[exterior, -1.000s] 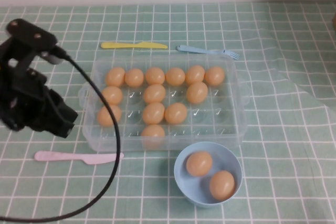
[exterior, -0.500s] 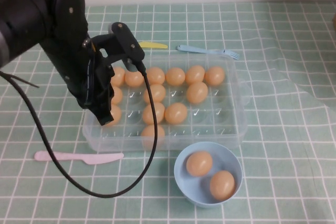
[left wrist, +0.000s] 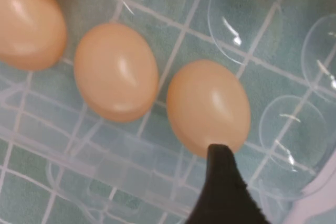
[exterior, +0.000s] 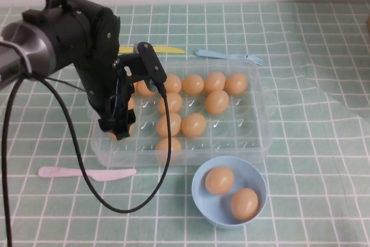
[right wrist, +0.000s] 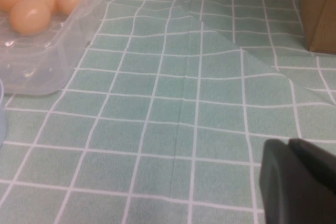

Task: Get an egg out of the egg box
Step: Pick up the egg from the plastic box

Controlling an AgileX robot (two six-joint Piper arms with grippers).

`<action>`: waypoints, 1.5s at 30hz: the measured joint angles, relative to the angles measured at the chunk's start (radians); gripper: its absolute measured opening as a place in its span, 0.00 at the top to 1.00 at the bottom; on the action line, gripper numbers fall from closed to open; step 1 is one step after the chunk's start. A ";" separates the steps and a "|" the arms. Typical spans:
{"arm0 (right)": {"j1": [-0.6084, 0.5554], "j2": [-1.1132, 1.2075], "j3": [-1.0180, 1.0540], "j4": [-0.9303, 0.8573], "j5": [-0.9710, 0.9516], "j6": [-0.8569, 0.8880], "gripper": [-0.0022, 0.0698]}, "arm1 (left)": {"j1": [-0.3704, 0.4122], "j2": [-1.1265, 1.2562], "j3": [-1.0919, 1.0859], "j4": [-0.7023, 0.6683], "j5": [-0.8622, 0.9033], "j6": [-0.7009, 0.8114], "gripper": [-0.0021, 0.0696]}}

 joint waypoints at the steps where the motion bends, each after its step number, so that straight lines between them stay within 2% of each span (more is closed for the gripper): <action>1: 0.000 0.000 0.000 0.000 0.000 0.000 0.99 | 0.000 0.009 -0.002 0.002 -0.004 0.000 0.42; 7: 0.000 0.000 0.000 0.000 0.000 0.000 0.99 | 0.000 0.042 -0.004 0.009 -0.026 -0.057 0.37; 18: 0.000 0.000 0.000 0.000 0.000 0.000 0.99 | 0.000 0.082 -0.004 0.023 -0.071 -0.076 0.36; 25: 0.000 0.000 0.000 0.000 0.000 0.000 0.99 | 0.000 0.108 -0.004 0.087 -0.094 -0.161 0.36; 37: 0.000 0.000 0.000 0.001 0.000 0.000 0.99 | 0.000 0.142 -0.004 0.095 -0.122 -0.171 0.36; 40: 0.000 0.000 0.000 0.001 0.000 0.000 0.99 | 0.000 0.142 -0.004 0.095 -0.129 -0.171 0.38; 45: 0.000 0.000 0.000 0.001 0.000 0.000 0.99 | 0.002 0.142 -0.004 0.099 -0.137 -0.172 0.48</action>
